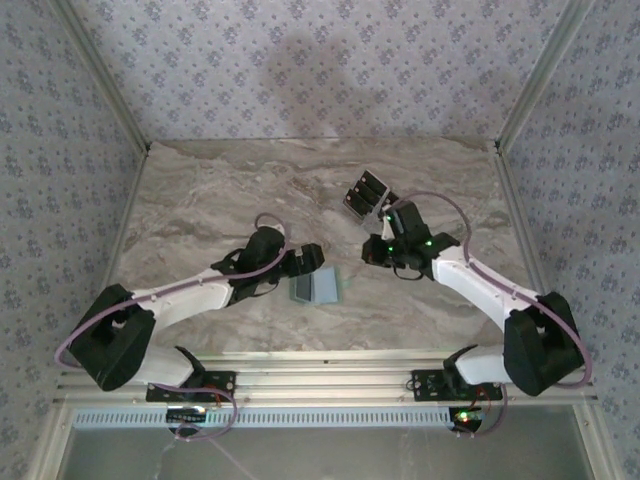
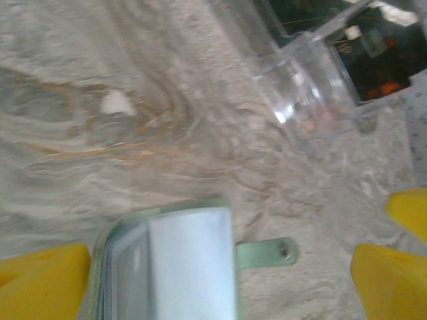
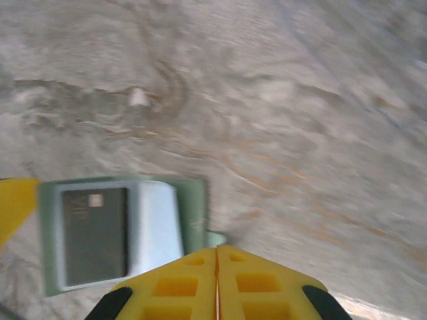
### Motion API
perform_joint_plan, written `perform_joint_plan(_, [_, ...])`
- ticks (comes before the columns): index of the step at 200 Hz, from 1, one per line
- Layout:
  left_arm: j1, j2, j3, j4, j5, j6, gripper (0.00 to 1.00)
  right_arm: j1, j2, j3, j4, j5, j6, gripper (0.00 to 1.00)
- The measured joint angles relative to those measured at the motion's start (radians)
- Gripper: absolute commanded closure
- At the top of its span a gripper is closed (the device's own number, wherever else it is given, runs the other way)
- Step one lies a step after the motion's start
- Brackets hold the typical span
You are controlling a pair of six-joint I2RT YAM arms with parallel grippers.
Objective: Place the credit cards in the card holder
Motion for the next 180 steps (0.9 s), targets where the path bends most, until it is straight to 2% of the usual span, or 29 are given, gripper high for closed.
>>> perform_joint_plan(27, [-0.064,0.08,0.075,0.043,-0.008,-0.016,0.0,-0.048,-0.031,-0.065,-0.02,-0.002,0.0,0.89])
perform_joint_plan(73, [-0.166,0.256,0.166,0.105,-0.023,-0.053,0.0,-0.077,-0.086,-0.099,-0.029,-0.004,0.0,0.89])
perform_joint_plan(102, [-0.209,0.315,0.172,0.128,-0.026,-0.078,0.0,-0.076,-0.113,-0.125,-0.034,-0.016,0.005,0.79])
perform_joint_plan(125, [-0.221,0.317,0.172,0.132,-0.039,-0.085,0.0,-0.043,-0.124,-0.146,-0.038,-0.023,0.01,0.72])
perform_joint_plan(151, [-0.219,0.307,0.172,0.123,-0.065,-0.084,0.0,0.037,-0.14,-0.174,-0.04,-0.023,0.031,0.71])
perform_joint_plan(180, [-0.219,0.275,0.169,0.114,-0.089,-0.083,0.0,0.135,-0.165,-0.218,-0.04,-0.008,0.08,0.57])
